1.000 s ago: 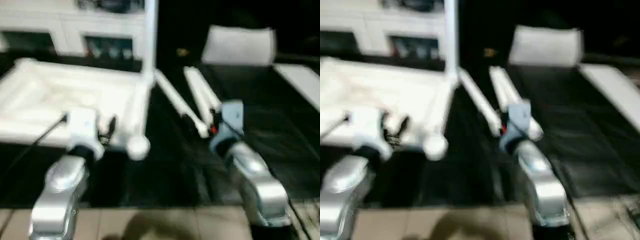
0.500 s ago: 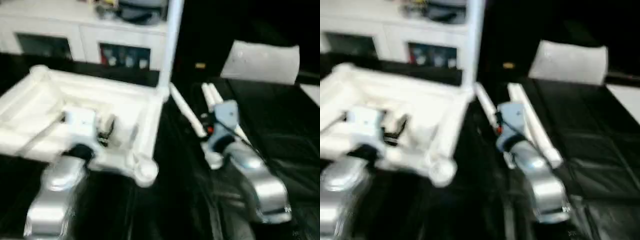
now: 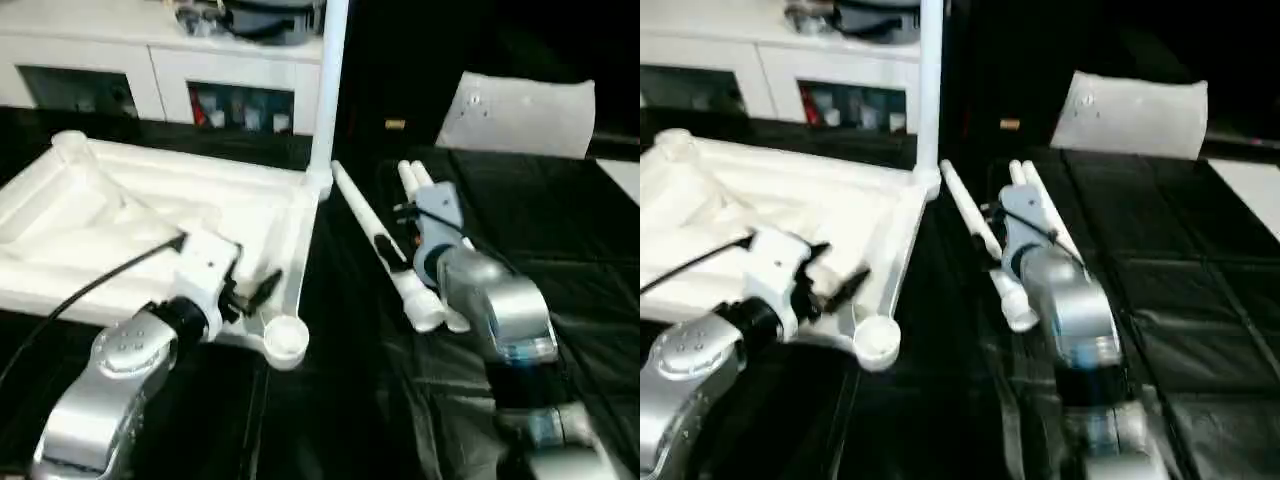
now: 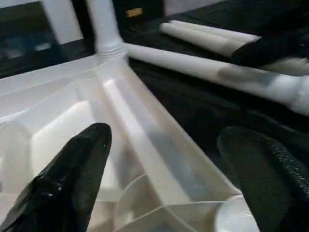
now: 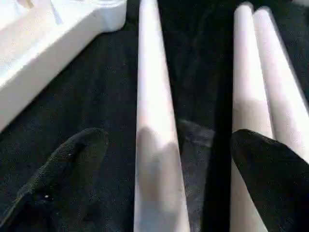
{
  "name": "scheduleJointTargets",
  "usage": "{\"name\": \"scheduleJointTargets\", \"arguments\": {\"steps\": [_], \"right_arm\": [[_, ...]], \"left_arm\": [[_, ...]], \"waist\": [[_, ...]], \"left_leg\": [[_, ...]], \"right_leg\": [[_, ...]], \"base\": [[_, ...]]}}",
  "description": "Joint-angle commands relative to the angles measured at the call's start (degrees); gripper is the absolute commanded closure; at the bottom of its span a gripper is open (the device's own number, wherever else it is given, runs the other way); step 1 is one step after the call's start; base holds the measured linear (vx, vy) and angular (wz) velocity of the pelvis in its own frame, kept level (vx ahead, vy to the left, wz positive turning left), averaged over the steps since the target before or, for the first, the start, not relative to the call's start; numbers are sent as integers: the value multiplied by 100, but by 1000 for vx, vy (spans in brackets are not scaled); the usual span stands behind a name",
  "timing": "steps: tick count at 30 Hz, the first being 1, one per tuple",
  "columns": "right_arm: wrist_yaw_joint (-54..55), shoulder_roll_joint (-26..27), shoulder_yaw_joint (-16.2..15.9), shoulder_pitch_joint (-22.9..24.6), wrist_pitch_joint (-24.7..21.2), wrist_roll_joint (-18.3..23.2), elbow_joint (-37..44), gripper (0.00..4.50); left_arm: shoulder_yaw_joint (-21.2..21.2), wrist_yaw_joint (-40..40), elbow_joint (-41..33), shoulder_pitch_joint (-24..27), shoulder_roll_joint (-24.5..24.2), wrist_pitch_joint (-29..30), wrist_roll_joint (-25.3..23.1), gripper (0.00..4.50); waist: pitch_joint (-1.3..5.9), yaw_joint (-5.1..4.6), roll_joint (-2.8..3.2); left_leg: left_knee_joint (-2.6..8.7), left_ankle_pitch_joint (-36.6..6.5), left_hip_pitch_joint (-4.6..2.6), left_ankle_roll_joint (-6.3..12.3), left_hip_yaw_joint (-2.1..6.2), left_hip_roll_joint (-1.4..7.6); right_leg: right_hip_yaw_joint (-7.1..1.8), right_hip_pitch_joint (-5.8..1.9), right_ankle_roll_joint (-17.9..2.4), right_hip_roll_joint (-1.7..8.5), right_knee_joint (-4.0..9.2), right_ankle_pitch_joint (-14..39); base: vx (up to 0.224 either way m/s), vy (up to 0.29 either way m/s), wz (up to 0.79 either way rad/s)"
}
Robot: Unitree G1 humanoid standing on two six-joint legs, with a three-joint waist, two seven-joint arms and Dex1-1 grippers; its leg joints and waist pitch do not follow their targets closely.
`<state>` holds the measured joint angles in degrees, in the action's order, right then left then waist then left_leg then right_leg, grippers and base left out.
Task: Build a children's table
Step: Pick table leg
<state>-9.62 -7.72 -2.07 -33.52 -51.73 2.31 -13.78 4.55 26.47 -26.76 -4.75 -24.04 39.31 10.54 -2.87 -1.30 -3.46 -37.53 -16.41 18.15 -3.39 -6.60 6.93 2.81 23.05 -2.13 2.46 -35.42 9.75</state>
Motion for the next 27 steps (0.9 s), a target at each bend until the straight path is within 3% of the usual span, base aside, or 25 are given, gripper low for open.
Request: {"name": "scheduleJointTargets", "arguments": {"steps": [1, 3, 6, 7, 8, 10, 11, 12, 13, 14, 17, 20, 27], "right_arm": [[-157, -91, 73, -333, 171, 31, -873, 0], [-219, -88, 111, -516, 264, 55, -1399, 0], [-269, -94, 204, -748, 280, 119, -1970, 0], [-312, -114, 199, -847, 231, 123, -2176, 0], [-317, -116, 200, -859, 232, 122, -2201, 0], [-395, -122, 247, -1007, 184, 161, -2451, 0], [-470, -127, 275, -1115, 163, 203, -2638, 0], [-534, -125, 300, -1198, 135, 246, -2772, 36], [-568, -121, 317, -1257, 104, 274, -2859, 36], [-619, -128, 303, -1345, 134, 265, -3025, 36], [-794, -130, 265, -1480, 98, 263, -3248, 66], [-881, -123, 243, -1554, 103, 250, -3393, 87], [-1097, -118, 176, -1677, 124, 267, -3722, 149]], "left_arm": [[110, 396, -217, -154, -226, 265, 263, 44], [151, 610, -294, -181, -381, 385, 400, 44], [176, 765, -353, -178, -474, 478, 500, 44], [179, 804, -365, -176, -496, 509, 525, 44], [180, 809, -367, -176, -500, 509, 527, 44], [192, 854, -383, -168, -546, 507, 542, 44], [201, 866, -400, -164, -580, 522, 570, 44], [204, 877, -410, -159, -603, 537, 599, 42], [205, 881, -415, -153, -616, 546, 619, 42], [203, 897, -427, -147, -628, 567, 644, 42], [217, 937, -445, -110, -635, 605, 673, 42], [239, 988, -436, -99, -663, 611, 692, 42], [296, 1004, -427, -38, -713, 553, 702, 42]], "waist": [[240, -13, 80], [252, -13, 103], [274, 2, 78], [306, 19, 104], [314, 20, 107], [330, 26, 77], [329, 33, 23], [325, 40, 66], [310, 31, 62], [299, 19, -1], [283, 25, 38], [279, 27, 26], [284, 25, 20]], "left_leg": [[521, -721, 113, 58, 96, 392], [511, -726, 130, -23, 67, 432], [503, -481, 132, 8, 27, 435], [498, -106, 174, 21, 25, 463], [491, -29, 170, 39, 16, 464], [489, 235, 202, 103, 7, 480], [485, 313, 225, 139, -11, 480], [491, 266, 220, 142, -1, 485], [493, 139, 226, 117, -4, 494], [498, 34, 223, 104, -21, 500], [504, -98, 210, 28, -29, 509], [507, -181, 208, 8, -31, 511], [518, -196, 213, -43, -23, 530]], "right_leg": [[-343, -281, -920, 538, 485, 2245], [-303, -267, -964, 550, 465, 2248], [-289, -271, -1077, 535, 431, 1931], [-270, -313, -1185, 540, 369, 1477], [-260, -311, -1215, 534, 360, 1363], [-249, -335, -1311, 542, 322, 1074], [-247, -351, -1302, 542, 334, 1021], [-240, -347, -1342, 556, 312, 1076], [-240, -339, -1312, 556, 333, 1238], [-237, -326, -1258, 550, 365, 1421], [-232, -302, -1157, 552, 382, 1710], [-231, -293, -1073, 559, 401, 1895], [-229, -285, -1099, 561, 382, 1839]], "base": [[0, 0, 0], [0, 0, 0], [0, 0, 0], [0, 0, 0], [0, 0, 0], [0, 0, 0], [0, 0, 0], [0, 0, 0], [0, 0, 0], [0, 0, 0], [0, 0, 0], [0, 0, 0], [0, 0, 0]]}}
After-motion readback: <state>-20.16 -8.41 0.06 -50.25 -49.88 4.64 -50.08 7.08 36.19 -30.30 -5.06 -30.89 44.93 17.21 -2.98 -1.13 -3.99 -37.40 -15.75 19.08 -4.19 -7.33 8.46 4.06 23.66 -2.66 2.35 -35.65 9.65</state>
